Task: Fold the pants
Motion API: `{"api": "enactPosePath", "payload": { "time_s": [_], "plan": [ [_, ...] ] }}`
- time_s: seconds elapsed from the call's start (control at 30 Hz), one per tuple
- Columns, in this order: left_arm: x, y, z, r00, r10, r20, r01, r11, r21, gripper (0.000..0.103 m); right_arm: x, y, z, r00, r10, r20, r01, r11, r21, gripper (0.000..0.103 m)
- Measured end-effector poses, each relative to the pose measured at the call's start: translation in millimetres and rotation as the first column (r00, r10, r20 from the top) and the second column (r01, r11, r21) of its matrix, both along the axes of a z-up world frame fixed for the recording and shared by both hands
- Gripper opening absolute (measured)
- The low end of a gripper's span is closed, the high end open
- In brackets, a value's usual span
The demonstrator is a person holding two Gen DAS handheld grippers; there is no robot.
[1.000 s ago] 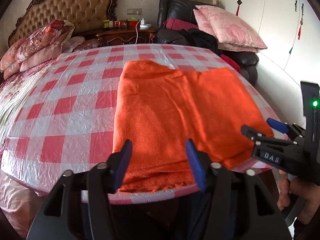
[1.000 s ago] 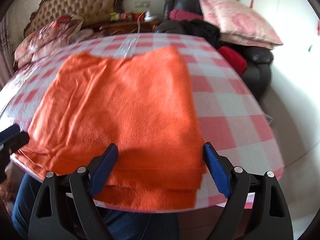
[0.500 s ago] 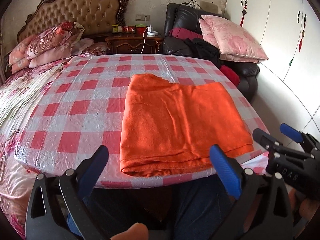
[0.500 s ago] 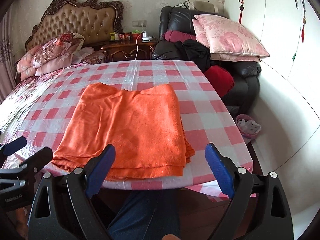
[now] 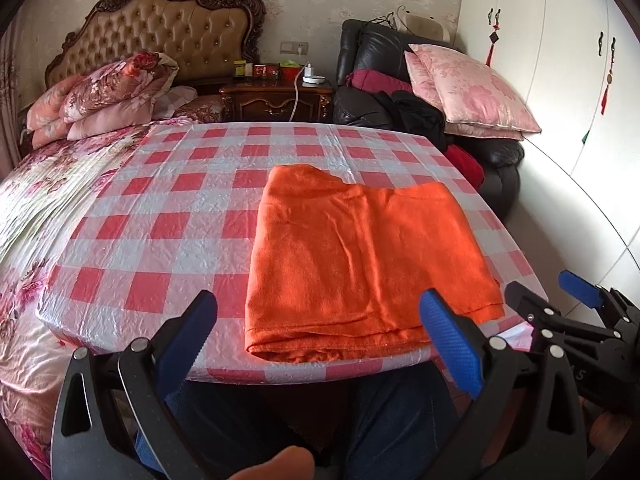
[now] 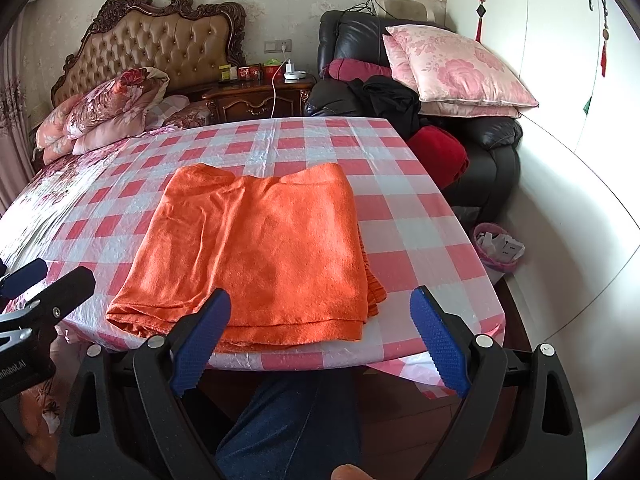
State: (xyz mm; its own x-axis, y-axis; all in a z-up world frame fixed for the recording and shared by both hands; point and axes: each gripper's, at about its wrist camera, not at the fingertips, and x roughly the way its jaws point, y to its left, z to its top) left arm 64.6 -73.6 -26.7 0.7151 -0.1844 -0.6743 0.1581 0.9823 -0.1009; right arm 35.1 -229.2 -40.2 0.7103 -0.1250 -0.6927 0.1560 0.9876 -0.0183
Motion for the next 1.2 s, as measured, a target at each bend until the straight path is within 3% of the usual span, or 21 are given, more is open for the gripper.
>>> {"api": "enactPosePath", "payload": {
  "time_s": [1.2],
  "plan": [
    [1.9,-3.8,-1.2,1.0,-0.02,-0.001,0.02,1.0,0.021,0.101,1.2,-2.2,0.5,1.0,0.001,0.001,-0.001,1.0,0.004,0.088]
  ]
}}
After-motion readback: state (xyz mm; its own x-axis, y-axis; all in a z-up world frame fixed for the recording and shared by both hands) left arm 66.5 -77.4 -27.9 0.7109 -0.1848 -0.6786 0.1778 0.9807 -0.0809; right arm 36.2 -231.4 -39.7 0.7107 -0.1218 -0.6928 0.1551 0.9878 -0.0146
